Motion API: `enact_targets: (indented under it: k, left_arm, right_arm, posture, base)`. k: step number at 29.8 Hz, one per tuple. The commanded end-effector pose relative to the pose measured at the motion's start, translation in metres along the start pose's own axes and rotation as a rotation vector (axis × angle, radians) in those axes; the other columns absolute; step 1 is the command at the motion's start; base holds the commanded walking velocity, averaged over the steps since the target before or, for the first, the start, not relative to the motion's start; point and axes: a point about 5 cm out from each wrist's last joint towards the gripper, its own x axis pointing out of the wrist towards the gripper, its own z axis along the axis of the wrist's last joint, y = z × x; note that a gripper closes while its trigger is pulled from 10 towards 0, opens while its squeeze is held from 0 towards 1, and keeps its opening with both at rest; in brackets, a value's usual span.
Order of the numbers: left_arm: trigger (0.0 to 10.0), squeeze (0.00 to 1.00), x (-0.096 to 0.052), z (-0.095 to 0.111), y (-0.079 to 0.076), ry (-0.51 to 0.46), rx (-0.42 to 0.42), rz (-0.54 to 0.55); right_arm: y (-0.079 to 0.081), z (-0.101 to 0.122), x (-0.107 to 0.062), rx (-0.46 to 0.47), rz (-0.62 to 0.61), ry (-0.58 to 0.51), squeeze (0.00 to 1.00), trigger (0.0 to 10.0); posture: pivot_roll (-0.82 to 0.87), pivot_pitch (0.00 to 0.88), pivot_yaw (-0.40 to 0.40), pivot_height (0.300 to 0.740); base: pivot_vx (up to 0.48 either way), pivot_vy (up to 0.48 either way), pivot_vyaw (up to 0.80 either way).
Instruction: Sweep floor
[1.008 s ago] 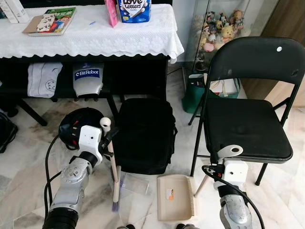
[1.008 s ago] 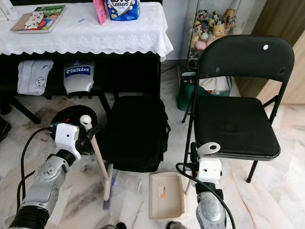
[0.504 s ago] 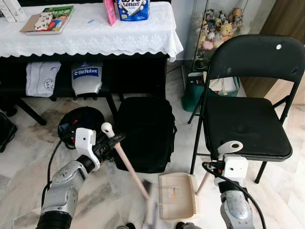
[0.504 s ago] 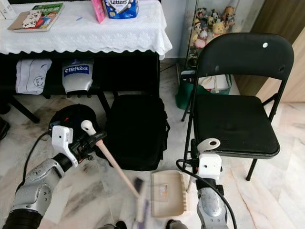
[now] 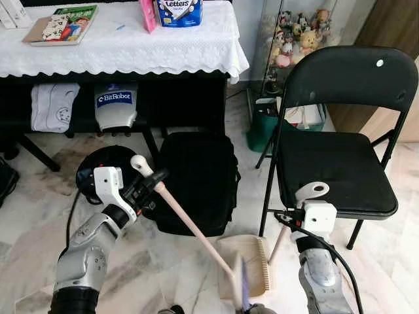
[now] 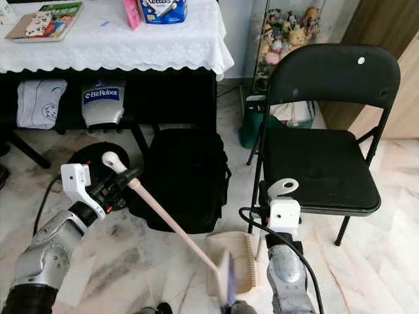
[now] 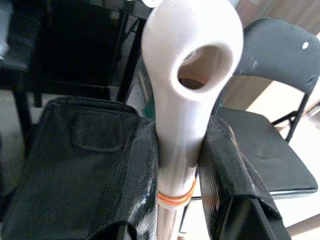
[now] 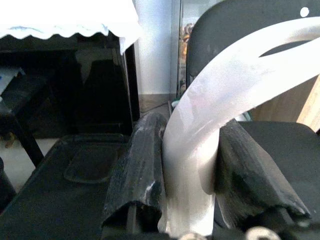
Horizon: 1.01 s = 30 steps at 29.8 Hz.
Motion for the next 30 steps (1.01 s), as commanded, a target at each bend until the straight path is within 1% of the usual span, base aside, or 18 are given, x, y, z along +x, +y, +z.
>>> enact_targets:
  k: [1, 2, 4, 6, 10, 12, 13, 15, 19, 22, 25, 27, 30]
  left_arm:
    - [10.0, 0.0, -0.008, 0.004, 0.003, -0.017, 0.035, 0.03]
    - [10.0, 0.0, -0.01, 0.003, 0.004, -0.008, 0.049, 0.046]
    - [10.0, 0.0, -0.017, -0.002, 0.011, -0.009, 0.04, 0.116]
    - [10.0, 0.0, -0.02, -0.001, 0.014, -0.015, 0.036, 0.133]
    - [10.0, 0.0, -0.023, 0.002, 0.015, -0.016, 0.064, 0.144]
    - [10.0, 0.0, -0.027, 0.005, 0.021, -0.008, 0.095, 0.172]
    - [10.0, 0.0, -0.027, 0.005, 0.021, -0.008, 0.095, 0.172]
    - [10.0, 0.0, -0.027, 0.01, 0.029, -0.028, 0.128, 0.22]
    - [10.0, 0.0, -0.026, 0.015, 0.033, -0.036, 0.149, 0.233]
    - [10.0, 0.0, -0.024, 0.019, 0.038, -0.05, 0.19, 0.27]
    - [10.0, 0.0, -0.021, 0.022, 0.042, -0.061, 0.251, 0.318]
    - [10.0, 0.0, -0.018, 0.028, 0.041, -0.11, 0.313, 0.353]
    - [10.0, 0.0, -0.016, 0.033, 0.039, -0.145, 0.338, 0.367]
  right_arm:
    - [0.003, 0.008, 0.005, 0.014, -0.001, -0.046, 0.0, 10.0]
    - [0.004, 0.008, 0.006, 0.018, 0.001, -0.048, 0.0, 10.0]
    - [0.009, 0.008, 0.009, 0.03, 0.014, -0.044, 0.0, 10.0]
    - [0.012, 0.008, 0.011, 0.032, 0.023, -0.042, 0.0, 10.0]
    - [0.012, 0.008, 0.011, 0.038, 0.021, -0.042, 0.0, 10.0]
    - [0.013, 0.008, 0.01, 0.04, 0.032, -0.038, 0.0, 10.0]
    - [0.013, 0.008, 0.01, 0.04, 0.032, -0.038, 0.0, 10.0]
    - [0.014, 0.009, 0.01, 0.048, 0.035, -0.048, 0.0, 10.0]
    - [0.012, 0.011, 0.008, 0.062, 0.026, -0.058, 0.0, 10.0]
    - [0.011, 0.014, 0.008, 0.068, 0.021, -0.073, 0.0, 10.0]
    - [0.011, 0.017, 0.009, 0.075, 0.02, -0.084, 0.0, 10.0]
    - [0.011, 0.023, 0.011, 0.089, 0.018, -0.104, 0.0, 10.0]
    - [0.013, 0.029, 0.013, 0.104, 0.019, -0.124, 0.0, 10.0]
  posture:
    - [-0.05, 0.1, 0.042, 0.74]
    - [-0.05, 0.1, 0.042, 0.74]
    - [-0.04, 0.081, 0.043, 0.74]
    - [-0.04, 0.071, 0.047, 0.74]
    - [-0.04, 0.052, 0.055, 0.74]
    - [-0.04, 0.038, 0.06, 0.74]
    - [-0.04, 0.038, 0.06, 0.74]
    - [-0.04, 0.021, 0.069, 0.74]
    - [-0.05, 0.002, 0.076, 0.74]
    - [-0.05, 0.0, 0.083, 0.74]
    - [-0.06, 0.0, 0.087, 0.74]
    - [-0.06, 0.0, 0.085, 0.74]
    - [-0.06, 0.0, 0.083, 0.74]
  base:
    - [0.0, 0.0, 0.0]
    - [0.0, 0.0, 0.0]
    - [0.0, 0.0, 0.0]
    - [0.0, 0.0, 0.0]
    - [0.0, 0.0, 0.0]
    - [0.0, 0.0, 0.0]
    - [0.0, 0.0, 0.0]
    - [0.0, 0.0, 0.0]
    - [0.0, 0.0, 0.0]
    - [0.0, 0.0, 0.0]
    - [0.0, 0.0, 0.0]
    - [0.0, 0.0, 0.0]
    - [0.0, 0.0, 0.0]
